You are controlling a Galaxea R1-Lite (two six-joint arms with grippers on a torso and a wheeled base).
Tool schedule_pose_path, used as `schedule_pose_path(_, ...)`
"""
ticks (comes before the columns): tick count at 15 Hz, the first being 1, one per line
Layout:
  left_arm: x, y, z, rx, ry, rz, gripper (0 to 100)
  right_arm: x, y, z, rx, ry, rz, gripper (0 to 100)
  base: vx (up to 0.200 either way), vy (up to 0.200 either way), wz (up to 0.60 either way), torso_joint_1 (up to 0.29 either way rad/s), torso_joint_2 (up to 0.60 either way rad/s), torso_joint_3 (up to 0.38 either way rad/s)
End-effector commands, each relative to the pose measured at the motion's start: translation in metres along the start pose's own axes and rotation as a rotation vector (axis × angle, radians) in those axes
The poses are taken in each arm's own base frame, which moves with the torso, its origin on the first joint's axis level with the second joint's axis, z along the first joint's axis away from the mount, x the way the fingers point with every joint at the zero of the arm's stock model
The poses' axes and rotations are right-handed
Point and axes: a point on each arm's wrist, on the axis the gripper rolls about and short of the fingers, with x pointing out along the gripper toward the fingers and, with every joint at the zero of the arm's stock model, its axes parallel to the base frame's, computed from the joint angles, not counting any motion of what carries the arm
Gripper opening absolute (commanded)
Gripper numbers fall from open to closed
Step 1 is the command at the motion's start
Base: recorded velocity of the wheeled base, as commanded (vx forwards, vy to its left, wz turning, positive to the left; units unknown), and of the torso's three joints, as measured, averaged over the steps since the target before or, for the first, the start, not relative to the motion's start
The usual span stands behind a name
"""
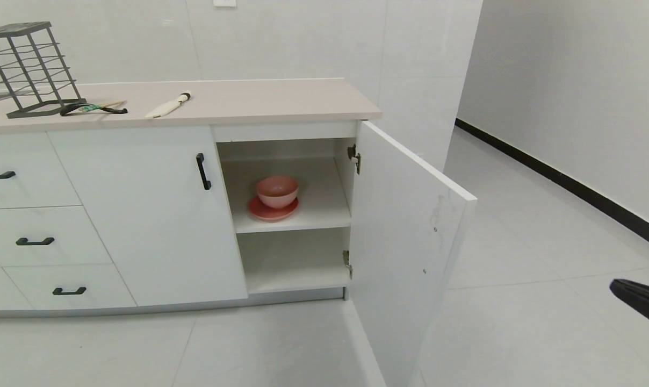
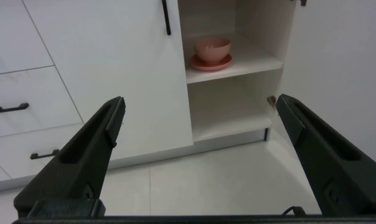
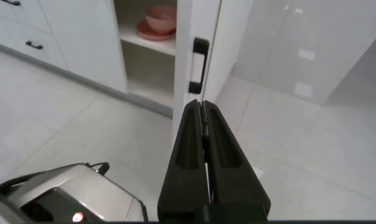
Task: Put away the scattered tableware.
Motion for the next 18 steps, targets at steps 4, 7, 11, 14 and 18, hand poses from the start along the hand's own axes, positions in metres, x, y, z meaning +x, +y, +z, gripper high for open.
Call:
schedule_pose_path(4,0.0,0.0,0.0,0.0,0.002,-0.002,100,0.066,-0.031,-0.007,0.005,0.053,0.015,0,0.0,0.0,0.0,0.0,0.0,0.0)
schedule_pose_path(7,0.0,0.0,0.0,-0.01,0.002,-0.004,100,0.096,-0.057,-0.025,0.024,0.081,-0.043,0,0.0,0.0,0.0,0.0,0.0,0.0)
schedule_pose_path(11,0.0,0.0,0.0,-0.106,0.004,-0.004,100,0.134,-0.072,-0.042,-0.002,0.022,-0.038,0,0.0,0.0,0.0,0.0,0.0,0.0)
schedule_pose_path(14,0.0,0.0,0.0,-0.111,0.004,-0.004,100,0.148,-0.06,-0.034,-0.023,-0.008,0.034,0,0.0,0.0,0.0,0.0,0.0,0.0)
schedule_pose_path(18,0.0,0.0,0.0,-0.109,0.004,-0.005,100,0.161,-0.057,-0.026,-0.04,-0.039,0.066,0,0.0,0.0,0.0,0.0,0.0,0.0)
